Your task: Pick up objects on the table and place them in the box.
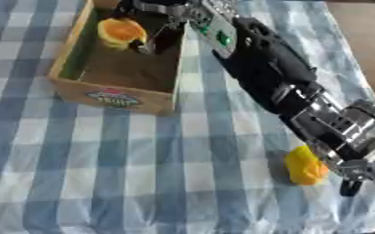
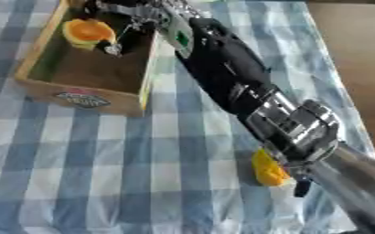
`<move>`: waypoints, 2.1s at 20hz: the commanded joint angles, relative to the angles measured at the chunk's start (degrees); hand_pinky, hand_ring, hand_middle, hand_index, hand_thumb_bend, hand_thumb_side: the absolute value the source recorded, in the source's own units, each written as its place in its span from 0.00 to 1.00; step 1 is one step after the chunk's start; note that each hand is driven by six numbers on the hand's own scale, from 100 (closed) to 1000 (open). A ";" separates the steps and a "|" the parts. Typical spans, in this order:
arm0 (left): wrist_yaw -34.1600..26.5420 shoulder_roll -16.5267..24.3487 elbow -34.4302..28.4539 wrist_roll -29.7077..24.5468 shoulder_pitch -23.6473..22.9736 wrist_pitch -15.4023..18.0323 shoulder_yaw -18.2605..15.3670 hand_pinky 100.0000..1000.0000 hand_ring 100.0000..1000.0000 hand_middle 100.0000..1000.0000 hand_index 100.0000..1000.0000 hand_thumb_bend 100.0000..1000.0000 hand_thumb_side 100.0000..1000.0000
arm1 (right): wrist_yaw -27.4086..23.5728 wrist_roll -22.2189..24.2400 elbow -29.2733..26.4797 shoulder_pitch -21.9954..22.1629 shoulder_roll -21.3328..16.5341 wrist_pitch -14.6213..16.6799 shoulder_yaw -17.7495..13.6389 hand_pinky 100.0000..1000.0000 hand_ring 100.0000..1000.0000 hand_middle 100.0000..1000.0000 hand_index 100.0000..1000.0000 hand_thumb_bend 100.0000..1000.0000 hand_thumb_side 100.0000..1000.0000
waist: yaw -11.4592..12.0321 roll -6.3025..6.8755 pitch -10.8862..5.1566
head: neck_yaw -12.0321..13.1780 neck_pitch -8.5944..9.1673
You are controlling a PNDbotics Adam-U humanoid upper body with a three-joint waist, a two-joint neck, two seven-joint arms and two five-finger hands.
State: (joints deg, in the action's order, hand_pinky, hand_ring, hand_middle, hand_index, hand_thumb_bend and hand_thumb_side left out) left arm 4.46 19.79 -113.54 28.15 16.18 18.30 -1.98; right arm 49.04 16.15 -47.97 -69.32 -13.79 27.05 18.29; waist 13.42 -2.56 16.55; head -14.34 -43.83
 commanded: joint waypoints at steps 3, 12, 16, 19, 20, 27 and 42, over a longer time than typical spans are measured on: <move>-0.39 0.43 -1.05 -0.42 0.42 -0.05 0.06 0.77 0.74 0.66 0.82 0.06 0.41 | 4.38 0.32 -2.12 -1.41 -0.38 0.04 -0.75 0.87 0.93 0.79 0.91 0.33 0.28 | -0.12 0.44 -1.13 | 0.20 -0.28; -0.67 0.31 -1.05 -0.69 0.06 -0.21 0.15 0.77 0.74 0.65 0.82 0.06 0.41 | 1.42 -0.24 -8.59 -1.05 -1.86 -2.82 -1.73 0.86 0.92 0.77 0.89 0.33 0.20 | -0.82 0.69 -1.71 | 0.79 -0.28; -0.57 0.39 -1.05 -0.57 -0.47 -0.30 -0.05 0.77 0.74 0.65 0.82 0.07 0.41 | -4.71 -0.57 -15.03 -0.01 -5.93 -4.29 -1.48 0.83 0.89 0.75 0.86 0.33 0.15 | -1.56 0.71 -2.29 | 1.44 -0.28; -0.27 0.69 -1.05 -0.23 -1.01 -0.42 -0.35 0.77 0.74 0.65 0.82 0.07 0.41 | -11.06 -0.61 -23.73 2.16 -12.62 -7.11 -0.37 0.81 0.85 0.72 0.83 0.35 0.10 | -2.31 0.50 -2.74 | 2.46 -0.28; -0.15 0.78 -1.05 -0.10 -1.21 -0.48 -0.44 0.77 0.74 0.65 0.82 0.07 0.41 | -14.02 -0.63 -27.50 3.53 -15.55 -7.89 0.07 0.81 0.85 0.71 0.82 0.37 0.07 | -2.63 0.42 -2.89 | 2.86 -0.28; 0.56 1.16 -1.05 0.32 -2.30 -0.90 -0.78 0.77 0.74 0.65 0.82 0.06 0.42 | -28.72 -1.73 -52.64 19.12 -36.33 -14.74 -2.30 0.82 0.86 0.74 0.84 0.38 0.11 | -4.09 0.30 -3.55 | 5.22 -0.28; 1.69 1.63 -1.05 1.47 -4.16 -1.34 -1.60 0.77 0.74 0.65 0.82 0.06 0.43 | -33.14 -9.13 -66.62 52.46 -55.50 -8.34 -11.72 0.83 0.90 0.77 0.89 0.31 0.27 | -7.47 0.19 -3.80 | 8.90 -0.28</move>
State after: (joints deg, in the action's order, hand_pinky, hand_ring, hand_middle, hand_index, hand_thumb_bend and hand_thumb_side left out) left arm 5.90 19.70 -113.54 29.28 11.75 16.95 -2.93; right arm 16.63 7.43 -113.70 -16.65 -66.83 17.98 8.01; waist 5.89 -2.45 13.74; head -5.81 -43.84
